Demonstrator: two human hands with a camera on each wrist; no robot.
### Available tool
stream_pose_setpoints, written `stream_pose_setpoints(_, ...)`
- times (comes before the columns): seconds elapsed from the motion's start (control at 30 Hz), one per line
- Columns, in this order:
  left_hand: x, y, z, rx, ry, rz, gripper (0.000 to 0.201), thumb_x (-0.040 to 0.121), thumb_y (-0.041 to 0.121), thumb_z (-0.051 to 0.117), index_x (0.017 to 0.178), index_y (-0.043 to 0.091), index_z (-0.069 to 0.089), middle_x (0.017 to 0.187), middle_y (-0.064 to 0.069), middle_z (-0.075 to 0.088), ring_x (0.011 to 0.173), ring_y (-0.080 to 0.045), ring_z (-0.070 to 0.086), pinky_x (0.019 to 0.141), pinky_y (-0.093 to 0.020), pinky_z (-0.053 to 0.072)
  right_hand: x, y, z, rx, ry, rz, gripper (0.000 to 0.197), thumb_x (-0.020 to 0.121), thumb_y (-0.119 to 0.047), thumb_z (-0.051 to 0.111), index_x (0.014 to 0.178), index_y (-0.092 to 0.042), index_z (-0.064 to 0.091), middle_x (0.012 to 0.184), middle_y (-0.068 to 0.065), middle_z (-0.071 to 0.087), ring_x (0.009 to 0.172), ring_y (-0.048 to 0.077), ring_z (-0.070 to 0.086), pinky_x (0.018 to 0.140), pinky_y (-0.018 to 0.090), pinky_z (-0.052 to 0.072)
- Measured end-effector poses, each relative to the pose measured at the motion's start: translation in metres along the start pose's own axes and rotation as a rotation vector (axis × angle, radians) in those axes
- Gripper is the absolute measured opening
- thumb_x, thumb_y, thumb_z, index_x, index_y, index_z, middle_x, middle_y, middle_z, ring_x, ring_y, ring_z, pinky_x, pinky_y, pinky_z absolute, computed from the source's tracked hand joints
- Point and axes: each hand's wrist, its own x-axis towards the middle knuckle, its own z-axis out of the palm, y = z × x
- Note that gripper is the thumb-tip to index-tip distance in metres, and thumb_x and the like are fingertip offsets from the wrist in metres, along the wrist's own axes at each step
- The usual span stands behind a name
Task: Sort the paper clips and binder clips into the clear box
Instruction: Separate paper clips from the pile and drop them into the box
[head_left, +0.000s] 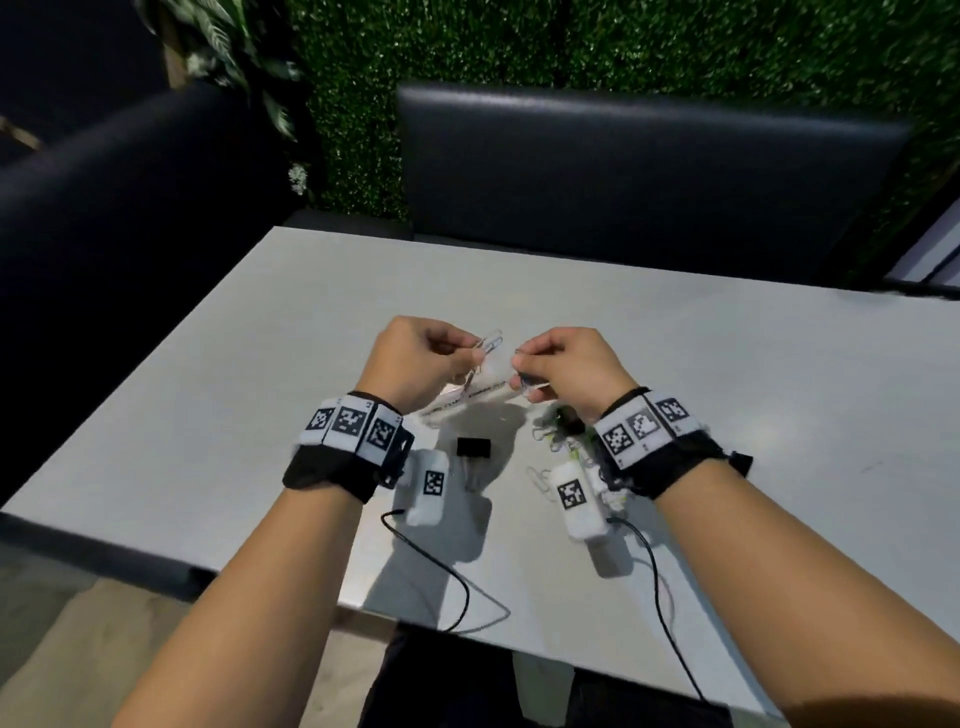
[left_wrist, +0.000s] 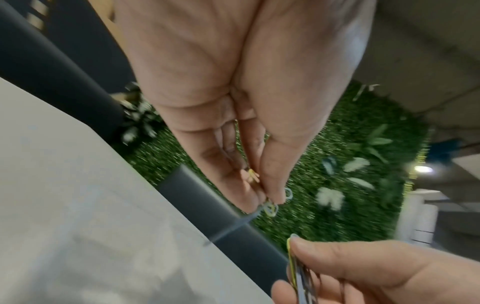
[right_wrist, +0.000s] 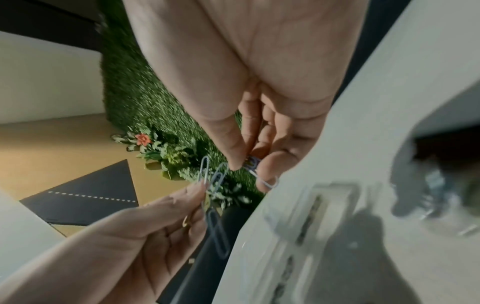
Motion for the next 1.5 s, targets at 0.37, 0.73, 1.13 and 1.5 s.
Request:
stream_pose_setpoints(0.37,0.04,-0.05,-0.025,0.222,0.187,-0.207,0.01,0.08,0.021,0.086,0.086,0.014,0.083,0.078,-0.005,0.079,0.075,-0.017,0.077,0.08,-0.031,0.063,0.047,-0.024,0.093,-0.325,-0.01,0.027,0.005,0.082,-0.009,0.077,0.079,-0.004,0.077,0.073,0.012,0.076,0.057,0.023,0.074,0.063,0.032,0.064)
stream_pose_setpoints(0.73,-0.009,0.003,0.038,0.514,-0.021,0.214,0.023,0.089,0.036,0.07,0.108,0.026,0.077,0.104,0.008,0.077,0.094,-0.013,0.07,0.086,-0.03,0.057,-0.01,0.024,-0.069,-0.539,0.196,-0.041,0.011,0.09,-0.012,0.067,0.083,-0.016,0.074,0.082,0.0,0.074,0.074,0.018,0.072,0.057,0.02,0.05)
stream_pose_setpoints(1.13,-0.031,0.003,0.149,0.829,-0.402,0.258,0.042,0.077,0.051,0.077,0.108,0.022,0.077,0.106,-0.009,0.066,0.096,-0.031,0.068,0.07,-0.031,0.048,-0.029,0.086,-0.073,-1.05,0.017,-0.074,0.023,0.09,-0.02,0.067,0.108,-0.006,0.072,0.11,0.015,0.064,0.105,0.034,0.063,0.085,0.038,0.051)
stream_pose_setpoints(1.5,-0.021,-0.01,0.153,0.646,-0.387,0.184,0.017,0.089,0.018,0.071,0.099,0.024,0.083,0.104,-0.011,0.077,0.097,-0.031,0.071,0.088,-0.039,0.059,-0.032,0.09,-0.075,-0.946,0.105,-0.023,0.02,0.087,-0.008,0.064,0.072,-0.02,0.066,0.084,0.006,0.072,0.08,0.027,0.067,0.072,0.037,0.056)
